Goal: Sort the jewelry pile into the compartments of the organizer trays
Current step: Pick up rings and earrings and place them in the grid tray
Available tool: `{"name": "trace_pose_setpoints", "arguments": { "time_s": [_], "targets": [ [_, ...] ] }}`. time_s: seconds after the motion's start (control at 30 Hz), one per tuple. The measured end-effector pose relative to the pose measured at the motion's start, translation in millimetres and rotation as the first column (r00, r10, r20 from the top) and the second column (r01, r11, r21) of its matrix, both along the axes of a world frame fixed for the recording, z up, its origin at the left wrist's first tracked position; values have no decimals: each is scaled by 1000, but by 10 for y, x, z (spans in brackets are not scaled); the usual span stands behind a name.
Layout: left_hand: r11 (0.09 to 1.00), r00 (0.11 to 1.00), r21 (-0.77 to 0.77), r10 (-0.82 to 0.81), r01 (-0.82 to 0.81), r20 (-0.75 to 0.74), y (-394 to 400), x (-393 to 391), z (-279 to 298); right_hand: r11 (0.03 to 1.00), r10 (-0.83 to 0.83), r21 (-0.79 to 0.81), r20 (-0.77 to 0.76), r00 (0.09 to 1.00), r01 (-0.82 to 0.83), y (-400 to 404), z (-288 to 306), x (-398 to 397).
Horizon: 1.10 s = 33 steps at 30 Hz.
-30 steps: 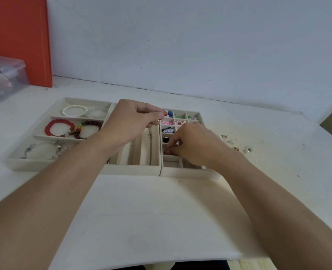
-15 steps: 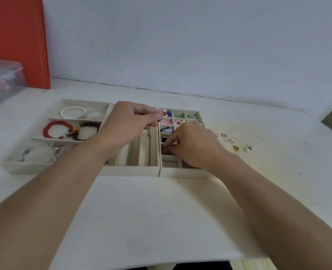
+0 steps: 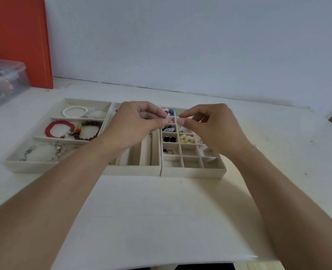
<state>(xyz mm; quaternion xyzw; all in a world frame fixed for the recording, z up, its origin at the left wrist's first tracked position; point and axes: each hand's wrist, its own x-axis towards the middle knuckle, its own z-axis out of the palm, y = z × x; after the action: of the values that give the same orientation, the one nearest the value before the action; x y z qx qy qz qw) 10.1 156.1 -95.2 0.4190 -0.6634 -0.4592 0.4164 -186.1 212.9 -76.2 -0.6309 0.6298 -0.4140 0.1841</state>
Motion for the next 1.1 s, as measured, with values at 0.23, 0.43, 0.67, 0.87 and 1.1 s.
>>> {"name": "trace_pose_setpoints", "arguments": {
  "time_s": [0.23,0.43,0.67,0.87,1.1],
  "targets": [
    [994,994,-8,-107,107,-5,94,-42,24,990,133,36,147,980,-139,64,-102,29],
    [995,995,-31,-92,93,28,107,-52,18,992,127,-2,244,962,-130,69,-110,23],
    [992,994,-77,-101,104,40,84,-43,17,992,123,14,198,973,-128,56,-143,27],
    [988,990,-151,-23,45,143,105,-46,30,991,124,32,182,975,-132,51,-161,33],
    [986,993,-166,9,11,119,142,-86,55,981,168,41,307,937,-189,53,-175,42]
  ]
}}
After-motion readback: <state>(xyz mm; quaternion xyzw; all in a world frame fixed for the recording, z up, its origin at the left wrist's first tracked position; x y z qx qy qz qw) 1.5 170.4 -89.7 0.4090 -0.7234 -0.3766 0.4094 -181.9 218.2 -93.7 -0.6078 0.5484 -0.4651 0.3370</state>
